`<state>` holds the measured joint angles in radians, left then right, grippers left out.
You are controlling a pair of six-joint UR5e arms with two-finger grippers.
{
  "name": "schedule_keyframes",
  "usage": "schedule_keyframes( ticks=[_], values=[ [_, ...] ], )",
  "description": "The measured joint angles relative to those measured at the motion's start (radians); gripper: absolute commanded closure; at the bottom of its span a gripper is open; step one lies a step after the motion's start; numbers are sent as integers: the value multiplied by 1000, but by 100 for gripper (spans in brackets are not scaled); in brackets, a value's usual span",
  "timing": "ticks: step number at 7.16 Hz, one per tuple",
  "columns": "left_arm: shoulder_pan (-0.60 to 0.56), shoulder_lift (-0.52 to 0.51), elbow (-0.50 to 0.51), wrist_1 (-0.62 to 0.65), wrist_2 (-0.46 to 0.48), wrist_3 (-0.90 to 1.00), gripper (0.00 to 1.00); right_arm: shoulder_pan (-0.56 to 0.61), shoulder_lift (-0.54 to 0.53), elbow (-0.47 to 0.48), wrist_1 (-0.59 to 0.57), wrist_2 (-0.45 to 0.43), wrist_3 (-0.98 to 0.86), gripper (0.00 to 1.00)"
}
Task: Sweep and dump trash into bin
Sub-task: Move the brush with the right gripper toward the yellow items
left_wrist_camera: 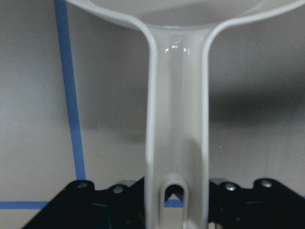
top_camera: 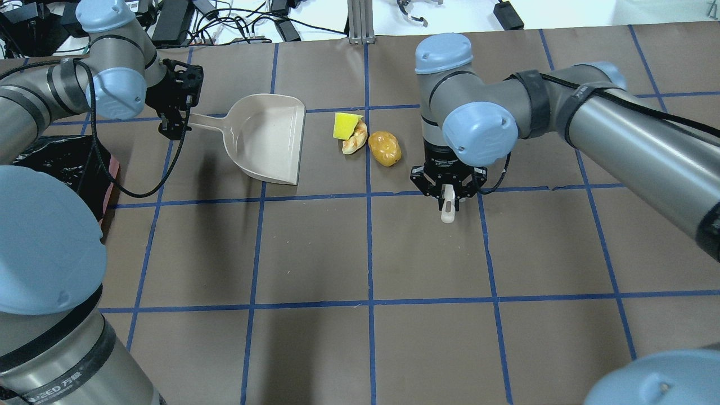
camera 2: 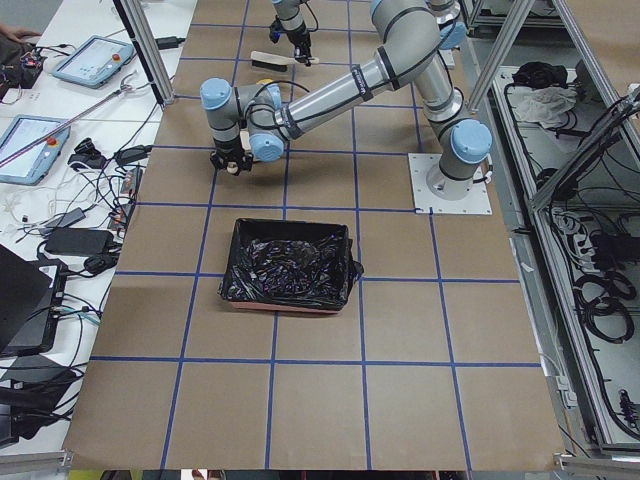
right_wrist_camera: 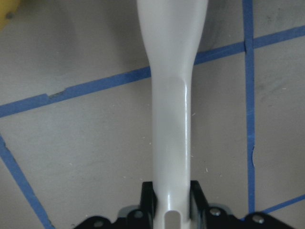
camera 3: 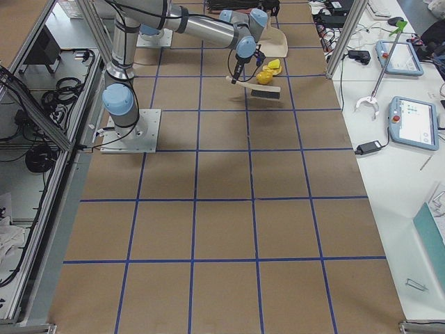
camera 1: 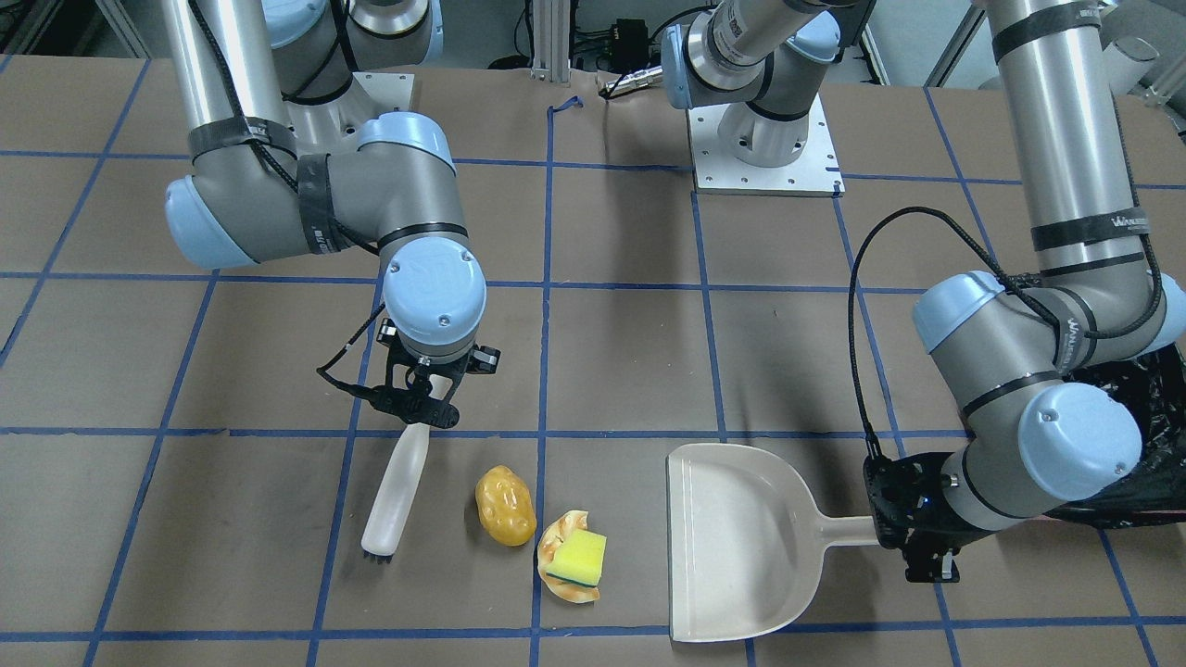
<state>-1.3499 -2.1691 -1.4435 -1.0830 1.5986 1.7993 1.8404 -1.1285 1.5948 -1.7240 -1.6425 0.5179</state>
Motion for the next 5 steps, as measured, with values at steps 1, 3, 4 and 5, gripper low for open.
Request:
schedule_keyframes(
  ticks=[1,3,4,5],
  values=[
    [0,0,0,0,0,0,96,18,25,-34,7,16,34,97],
    [0,0,0,0,-1,-1,96,50,71,-101,26,45,97,97],
    [0,0,0,0,-2,0,96,67,94,-131,31,58,124,97],
    [0,0,0,0,-2,0,96,83,112,-153,34,64,144,97]
  ],
)
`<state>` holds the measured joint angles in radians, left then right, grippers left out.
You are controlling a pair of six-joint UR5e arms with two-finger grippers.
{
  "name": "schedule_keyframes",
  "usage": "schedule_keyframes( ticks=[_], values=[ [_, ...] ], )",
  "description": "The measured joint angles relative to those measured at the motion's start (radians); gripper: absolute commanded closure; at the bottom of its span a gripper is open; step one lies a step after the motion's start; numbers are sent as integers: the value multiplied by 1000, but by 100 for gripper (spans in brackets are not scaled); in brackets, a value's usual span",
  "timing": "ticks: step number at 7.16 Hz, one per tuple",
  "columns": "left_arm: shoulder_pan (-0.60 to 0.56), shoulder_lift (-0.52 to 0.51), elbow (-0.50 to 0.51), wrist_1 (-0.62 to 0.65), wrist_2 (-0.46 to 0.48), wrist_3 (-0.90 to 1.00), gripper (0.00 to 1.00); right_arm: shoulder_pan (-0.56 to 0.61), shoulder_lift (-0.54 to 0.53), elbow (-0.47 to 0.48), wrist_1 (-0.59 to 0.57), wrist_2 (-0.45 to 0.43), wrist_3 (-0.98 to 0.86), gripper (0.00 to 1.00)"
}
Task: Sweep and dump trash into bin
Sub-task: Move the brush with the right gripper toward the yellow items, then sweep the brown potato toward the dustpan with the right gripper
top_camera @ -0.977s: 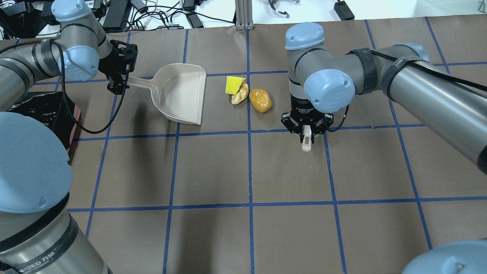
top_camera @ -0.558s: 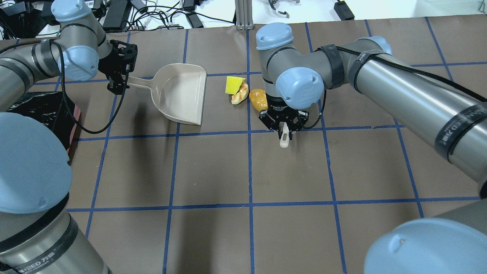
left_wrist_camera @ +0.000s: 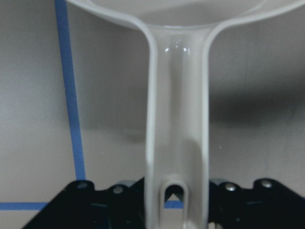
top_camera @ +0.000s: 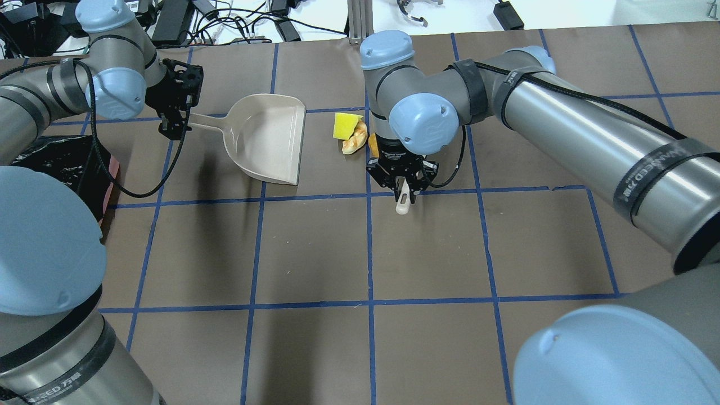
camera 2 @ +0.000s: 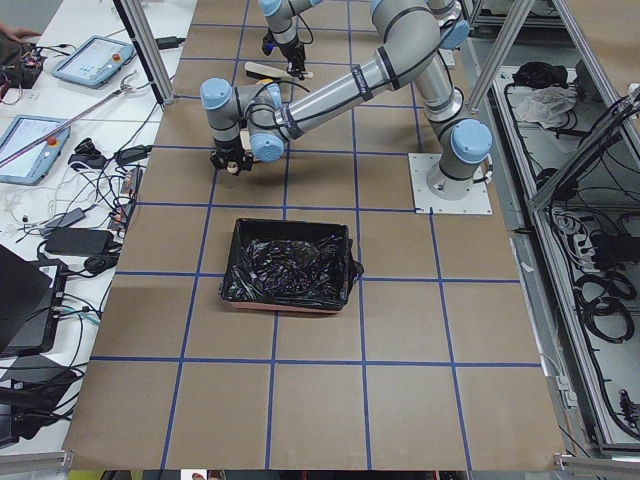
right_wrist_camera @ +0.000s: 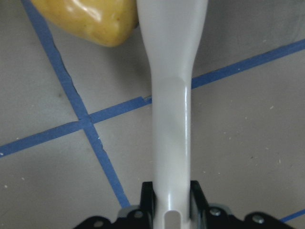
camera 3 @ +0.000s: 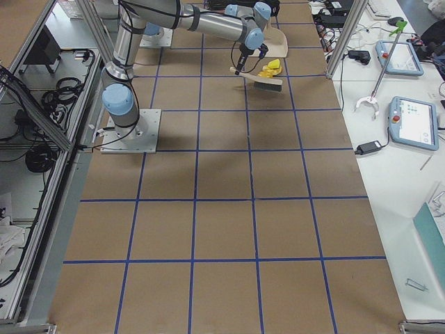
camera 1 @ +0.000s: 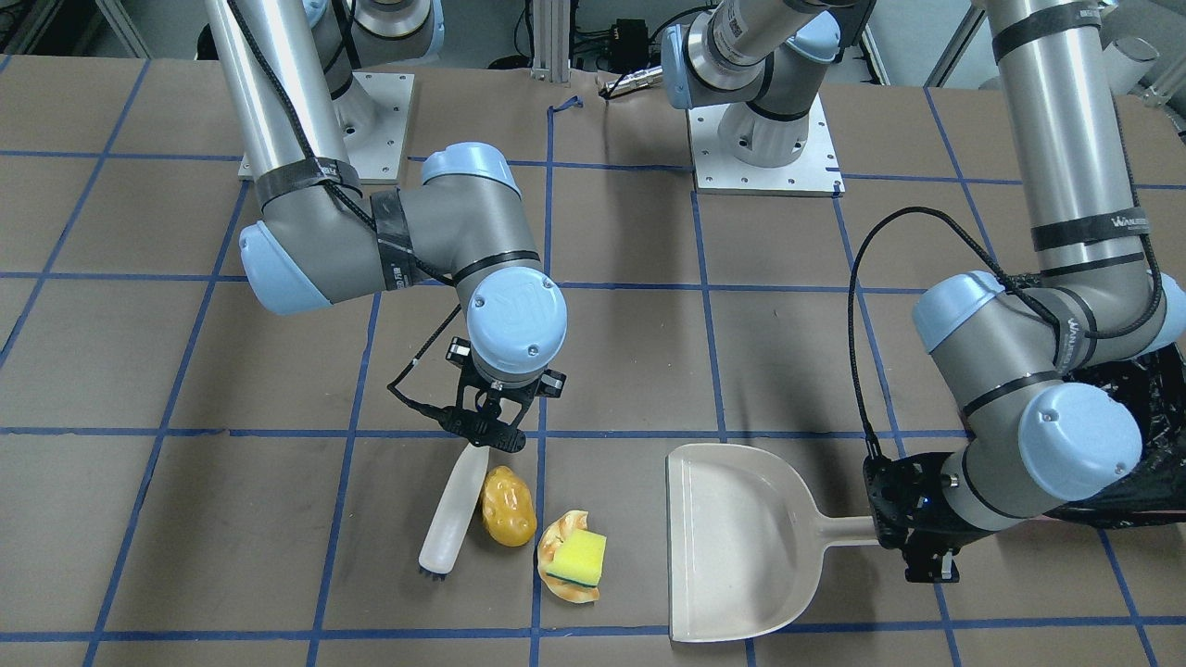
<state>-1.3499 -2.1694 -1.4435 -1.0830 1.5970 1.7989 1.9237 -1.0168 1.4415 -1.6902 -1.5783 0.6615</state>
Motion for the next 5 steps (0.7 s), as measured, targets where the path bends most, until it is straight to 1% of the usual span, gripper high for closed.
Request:
schedule_keyframes(
  ticks=[5],
  values=[
    [0,-1,0,0,0,-2,96,38,42,-56,0,45,34,97]
  ],
)
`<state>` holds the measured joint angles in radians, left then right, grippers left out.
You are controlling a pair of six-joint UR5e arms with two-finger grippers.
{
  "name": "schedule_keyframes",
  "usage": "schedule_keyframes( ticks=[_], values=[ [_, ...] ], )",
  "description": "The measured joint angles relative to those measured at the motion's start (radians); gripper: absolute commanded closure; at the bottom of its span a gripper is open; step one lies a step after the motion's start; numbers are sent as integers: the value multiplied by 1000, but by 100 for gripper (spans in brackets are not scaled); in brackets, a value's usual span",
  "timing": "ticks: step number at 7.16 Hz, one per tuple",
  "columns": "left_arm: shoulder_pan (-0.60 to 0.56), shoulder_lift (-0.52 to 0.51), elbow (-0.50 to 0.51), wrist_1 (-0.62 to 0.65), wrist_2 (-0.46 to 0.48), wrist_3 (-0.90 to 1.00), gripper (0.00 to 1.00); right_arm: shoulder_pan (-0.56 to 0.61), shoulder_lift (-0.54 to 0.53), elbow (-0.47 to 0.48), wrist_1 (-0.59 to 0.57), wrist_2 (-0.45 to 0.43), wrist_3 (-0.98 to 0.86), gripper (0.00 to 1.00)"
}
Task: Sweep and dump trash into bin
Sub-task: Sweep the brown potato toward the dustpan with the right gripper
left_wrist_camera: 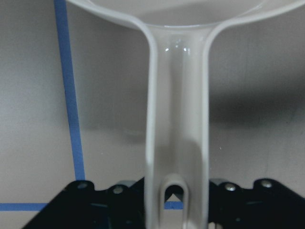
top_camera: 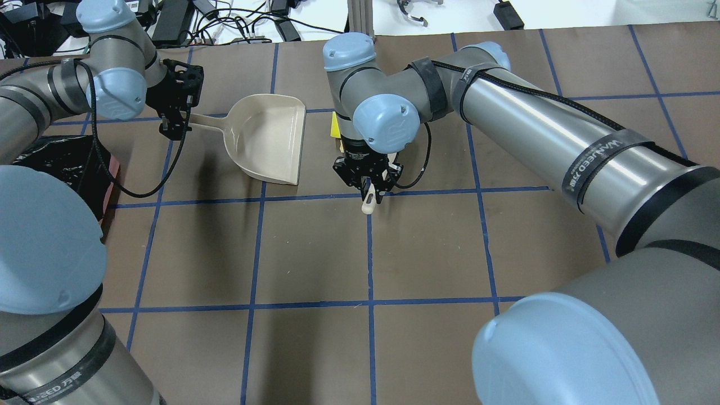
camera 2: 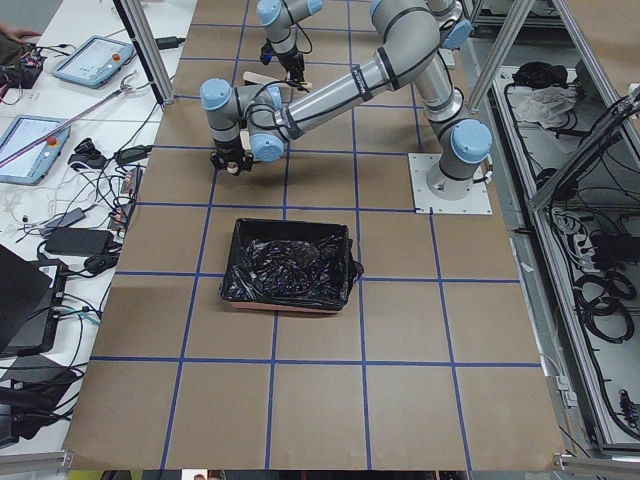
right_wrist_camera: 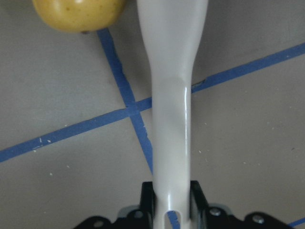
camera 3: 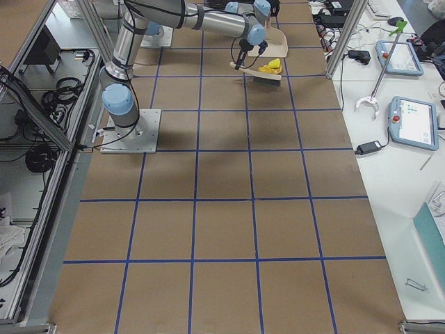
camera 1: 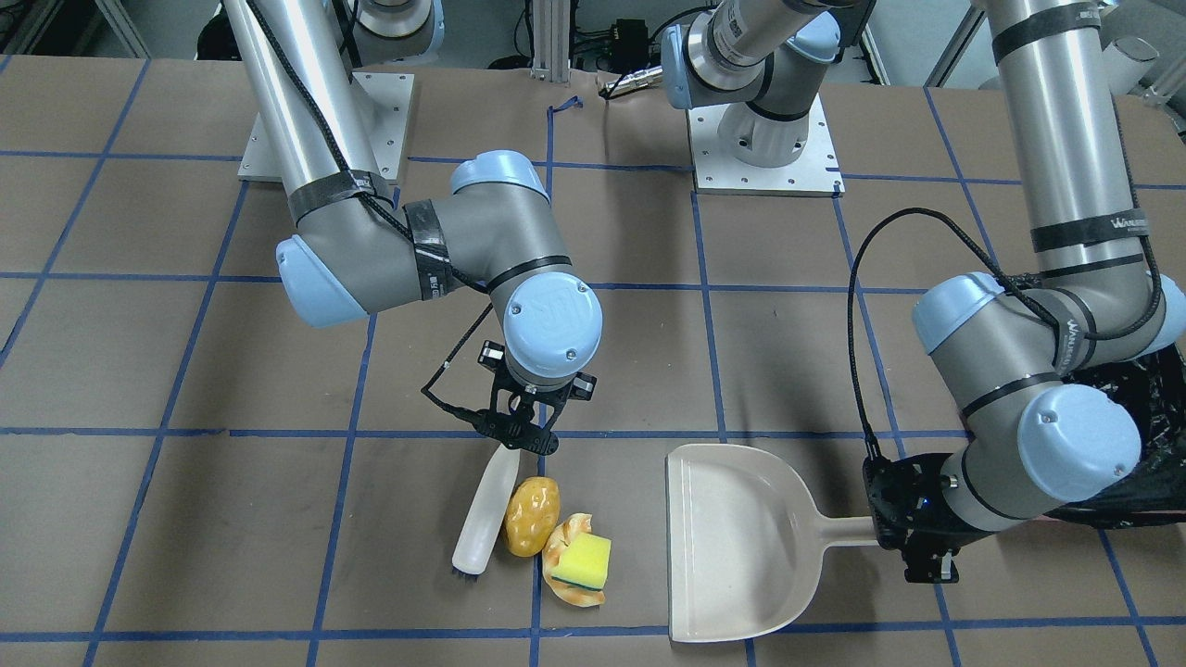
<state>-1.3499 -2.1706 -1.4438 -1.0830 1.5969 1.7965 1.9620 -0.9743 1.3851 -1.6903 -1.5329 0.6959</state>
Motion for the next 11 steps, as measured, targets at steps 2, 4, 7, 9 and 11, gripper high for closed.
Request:
schedule_keyframes(
  ticks=[2,4,7,9,11],
  values=[
    [-1,1,-1,-1,0,0,96,11,23,-32,1,18,10,97],
    [-1,1,0,0,0,-1,96,22,33,-52,2,33,8,97],
    [-1,0,0,0,0,-1,99,35,38,-68,7,44,-54,97],
    [0,1,0,2,1,2,99,41,39,-69,9,57,-95,97],
    [0,2,0,2,2,2,99,50,39,-69,9,69,-133,98]
  ],
)
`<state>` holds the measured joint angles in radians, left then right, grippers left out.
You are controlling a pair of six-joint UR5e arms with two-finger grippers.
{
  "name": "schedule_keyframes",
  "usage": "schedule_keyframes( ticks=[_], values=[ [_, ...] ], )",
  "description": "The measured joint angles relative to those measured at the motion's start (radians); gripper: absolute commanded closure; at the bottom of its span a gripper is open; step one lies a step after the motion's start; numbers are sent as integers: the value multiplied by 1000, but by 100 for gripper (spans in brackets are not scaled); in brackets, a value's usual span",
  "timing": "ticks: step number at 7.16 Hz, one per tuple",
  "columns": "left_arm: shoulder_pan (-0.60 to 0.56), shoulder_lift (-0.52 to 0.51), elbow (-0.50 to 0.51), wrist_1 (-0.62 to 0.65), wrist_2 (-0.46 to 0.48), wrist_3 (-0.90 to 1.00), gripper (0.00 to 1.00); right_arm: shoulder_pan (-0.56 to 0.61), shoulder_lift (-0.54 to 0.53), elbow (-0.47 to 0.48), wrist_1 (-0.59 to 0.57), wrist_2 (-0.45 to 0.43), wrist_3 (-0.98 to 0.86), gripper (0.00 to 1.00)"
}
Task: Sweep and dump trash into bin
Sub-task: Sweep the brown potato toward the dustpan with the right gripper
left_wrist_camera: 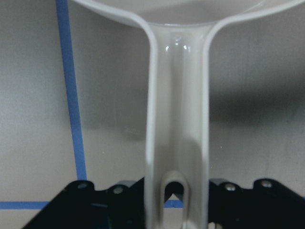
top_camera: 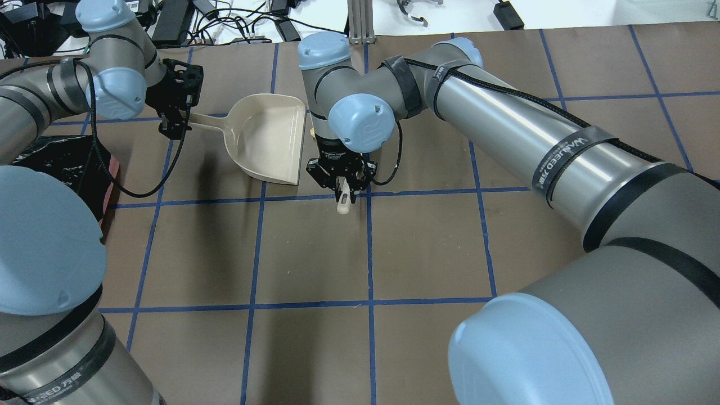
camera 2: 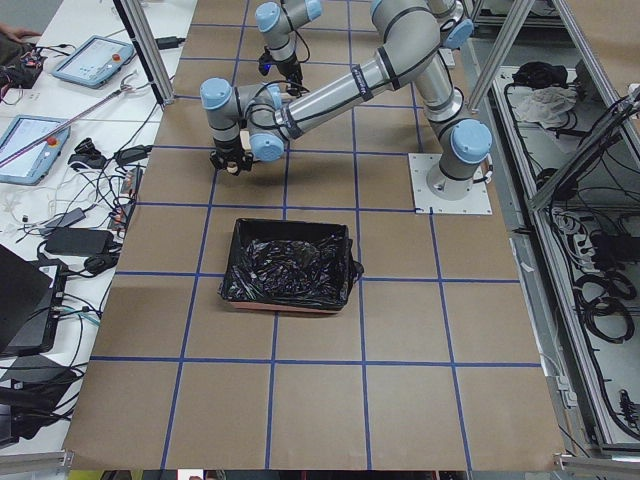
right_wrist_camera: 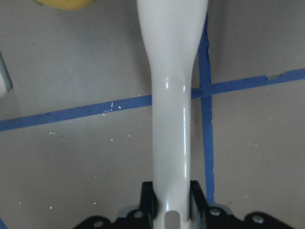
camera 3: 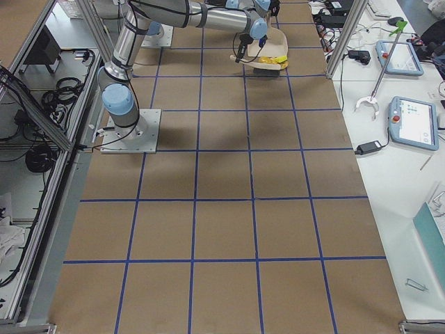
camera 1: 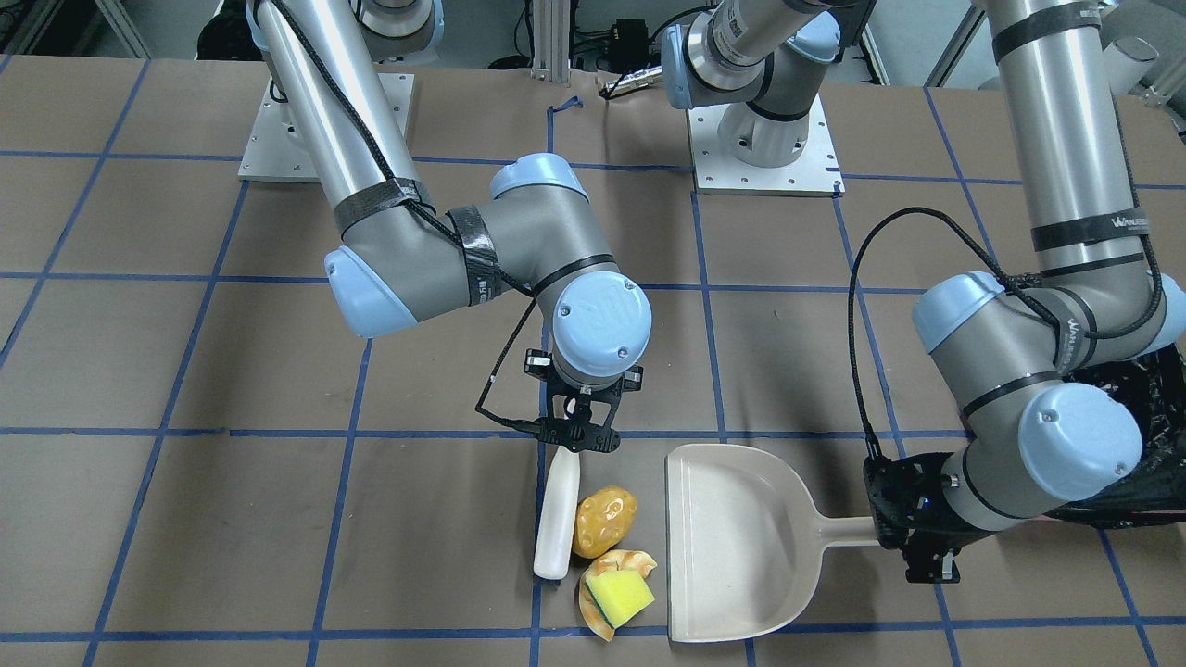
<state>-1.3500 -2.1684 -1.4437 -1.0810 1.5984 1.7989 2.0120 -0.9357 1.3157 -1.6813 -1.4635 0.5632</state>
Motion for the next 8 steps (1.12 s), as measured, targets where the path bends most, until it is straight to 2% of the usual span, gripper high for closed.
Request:
schedule_keyframes(
  ticks=[3,8],
  values=[
    [-1,-1,-1,0,0,-1,99,18,0,-4,-1,29,-67,98],
    [-1,-1,-1,0,0,-3,99,43,5,-14,-13,68,-74,98]
  ],
)
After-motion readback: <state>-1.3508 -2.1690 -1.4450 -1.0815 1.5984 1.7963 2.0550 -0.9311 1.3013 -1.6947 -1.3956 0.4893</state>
